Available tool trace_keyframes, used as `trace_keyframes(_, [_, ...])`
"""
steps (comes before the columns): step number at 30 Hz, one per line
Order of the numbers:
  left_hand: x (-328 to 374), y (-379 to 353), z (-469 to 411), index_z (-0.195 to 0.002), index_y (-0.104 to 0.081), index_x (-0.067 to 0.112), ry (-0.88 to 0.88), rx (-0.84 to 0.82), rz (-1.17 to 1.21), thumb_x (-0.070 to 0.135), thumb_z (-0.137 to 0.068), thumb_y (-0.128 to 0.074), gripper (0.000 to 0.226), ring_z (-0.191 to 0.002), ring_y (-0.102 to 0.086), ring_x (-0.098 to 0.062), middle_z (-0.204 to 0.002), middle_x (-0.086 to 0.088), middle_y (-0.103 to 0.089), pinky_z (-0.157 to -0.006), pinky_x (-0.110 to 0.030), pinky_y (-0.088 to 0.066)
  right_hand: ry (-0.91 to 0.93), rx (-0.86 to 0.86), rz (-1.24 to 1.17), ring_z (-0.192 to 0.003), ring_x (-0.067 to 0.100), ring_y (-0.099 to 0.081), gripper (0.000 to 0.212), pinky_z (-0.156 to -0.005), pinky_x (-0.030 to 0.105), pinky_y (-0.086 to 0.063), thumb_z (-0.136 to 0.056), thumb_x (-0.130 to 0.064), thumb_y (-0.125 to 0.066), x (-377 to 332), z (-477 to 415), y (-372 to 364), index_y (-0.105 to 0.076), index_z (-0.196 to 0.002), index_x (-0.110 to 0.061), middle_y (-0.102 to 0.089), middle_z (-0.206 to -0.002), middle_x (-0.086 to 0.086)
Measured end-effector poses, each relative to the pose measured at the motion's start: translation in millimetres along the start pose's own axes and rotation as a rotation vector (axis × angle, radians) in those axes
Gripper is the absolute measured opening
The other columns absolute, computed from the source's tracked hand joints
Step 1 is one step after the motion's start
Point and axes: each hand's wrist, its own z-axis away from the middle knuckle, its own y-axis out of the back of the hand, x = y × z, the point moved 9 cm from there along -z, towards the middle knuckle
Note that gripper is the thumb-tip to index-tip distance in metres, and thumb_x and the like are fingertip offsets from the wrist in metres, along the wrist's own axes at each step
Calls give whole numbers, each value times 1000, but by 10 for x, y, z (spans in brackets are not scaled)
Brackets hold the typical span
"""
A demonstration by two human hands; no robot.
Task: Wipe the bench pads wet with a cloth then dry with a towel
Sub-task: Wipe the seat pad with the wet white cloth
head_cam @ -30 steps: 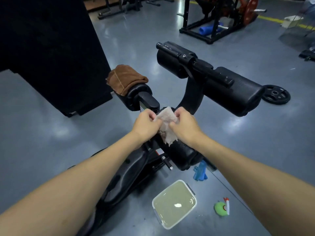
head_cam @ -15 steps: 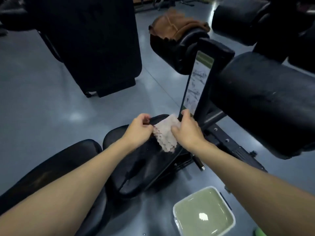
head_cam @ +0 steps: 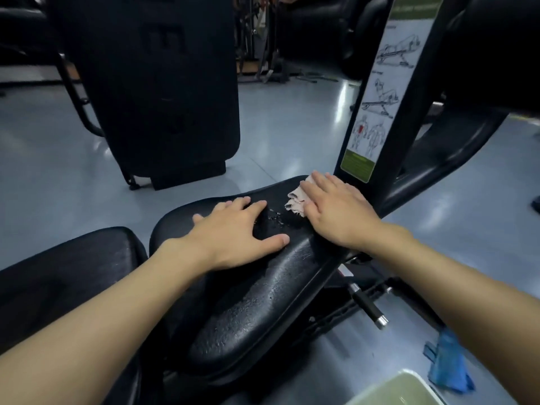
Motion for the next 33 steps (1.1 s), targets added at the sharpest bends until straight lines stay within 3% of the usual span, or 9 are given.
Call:
trace_keyframes(3, [-95, -5, 51, -150, -22, 51, -19, 68, -23, 101, -58, -24, 105, -147, -24, -20, -160, 11, -24, -108, -64, -28, 34, 71, 13, -153, 17, -4, 53, -123, 42, -7, -106, -35, -22, -6, 170, -14, -18, -158, -25, -9, -168, -1])
trace_keyframes(6, [-221, -65, 159, -148, -18, 58, -1, 71, -9, 101, -54, -20, 103, -148, -20, -18, -160, 7, -21, -111, -60, -25, 51, 113, 1, -153, 15, 1, 54, -124, 40, -3, -107, -36, -20, 5, 441, -44, -16, -159, -26, -5, -168, -3])
trace_keyframes(15, [-251, -116, 181, -149, -11, 59, 1, 74, -28, 101, -54, -16, 104, -151, -13, -17, -164, 7, -15, -112, -59, -23, 75, -52, 29, -152, 19, -10, 61, -122, 45, -14, -98, -46, -23, -3, -213, -44, -20, -157, -30, -12, -167, 0])
trace_keyframes(21, [-291, -125, 150, -147, -14, 62, 19, 53, 15, 101, -57, -27, 99, -150, -16, -17, -164, 9, -15, -112, -60, -22, 39, -163, 24, -143, 30, -30, 59, -113, 51, -27, -98, -54, -19, -192, -749, -100, -38, -149, -30, -35, -157, 6])
trace_keyframes(27, [-312, -114, 153, -145, -19, 63, 33, 66, 45, 100, -61, -36, 94, -150, -19, -17, -164, 11, -17, -111, -61, -22, 102, -109, 50, -152, 22, -15, 57, -122, 47, -13, -102, -42, -19, -158, -467, -88, -25, -156, -26, -17, -166, 1])
trace_keyframes(33, [-285, -104, 186, -146, -23, 58, 25, 93, 77, 101, -55, -27, 101, -150, -21, -19, -164, 8, -19, -113, -64, -21, 149, 42, 57, -153, 17, -7, 56, -124, 44, -4, -104, -41, -19, -56, 214, -59, -17, -159, -29, -9, -167, -6])
